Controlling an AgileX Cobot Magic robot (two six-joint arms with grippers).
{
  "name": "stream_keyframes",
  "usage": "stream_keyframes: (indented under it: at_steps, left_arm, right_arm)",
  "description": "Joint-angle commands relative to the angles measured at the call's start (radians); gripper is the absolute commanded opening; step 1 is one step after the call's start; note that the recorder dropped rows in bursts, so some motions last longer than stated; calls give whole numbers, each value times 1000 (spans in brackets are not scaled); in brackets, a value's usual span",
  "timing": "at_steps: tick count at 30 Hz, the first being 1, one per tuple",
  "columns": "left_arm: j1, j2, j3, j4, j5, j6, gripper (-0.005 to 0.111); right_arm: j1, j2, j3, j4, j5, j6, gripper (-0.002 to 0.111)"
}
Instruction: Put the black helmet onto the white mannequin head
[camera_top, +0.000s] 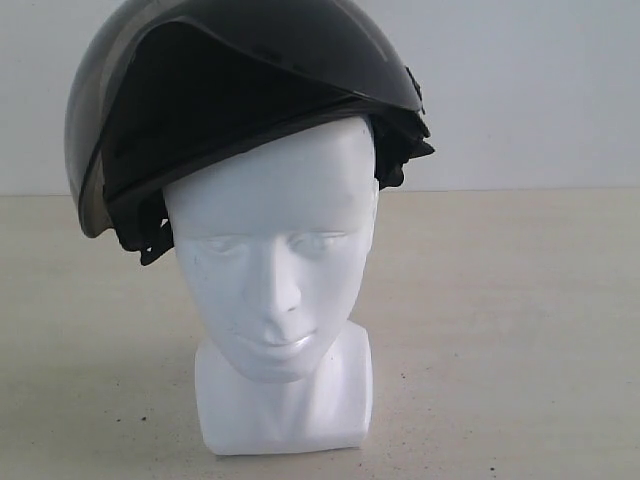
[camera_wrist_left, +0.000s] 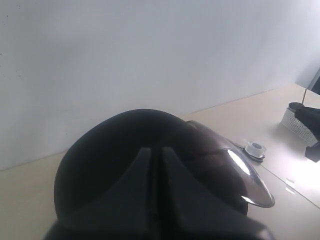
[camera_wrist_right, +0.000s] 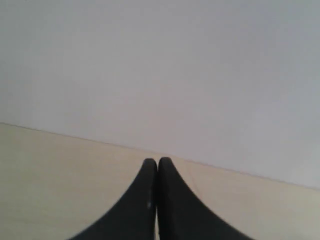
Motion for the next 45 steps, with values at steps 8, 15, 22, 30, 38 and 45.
stream_keyframes:
  at_steps: [8, 15, 22, 30, 38, 45]
  left_arm:
    - [1, -86, 5, 9, -11, -7, 4]
    - [1, -88, 5, 9, -11, -7, 4]
    - [1, -88, 5, 9, -11, -7, 4]
    - [1, -88, 5, 9, -11, -7, 4]
    - [1, -88, 5, 9, -11, -6, 4]
    - [1, -88, 5, 9, -11, -6, 4]
  right_arm:
    - [-2, -18, 3, -16, 780, -8, 0]
    - [-2, -18, 3, -16, 779, 64, 0]
    - [-2, -18, 7, -16, 753, 291, 0]
    - [-2, -21, 34, -304, 685, 1044, 0]
    - [-2, -28, 52, -473, 645, 1402, 0]
    - [-2, -25, 52, -511, 842, 1271, 0]
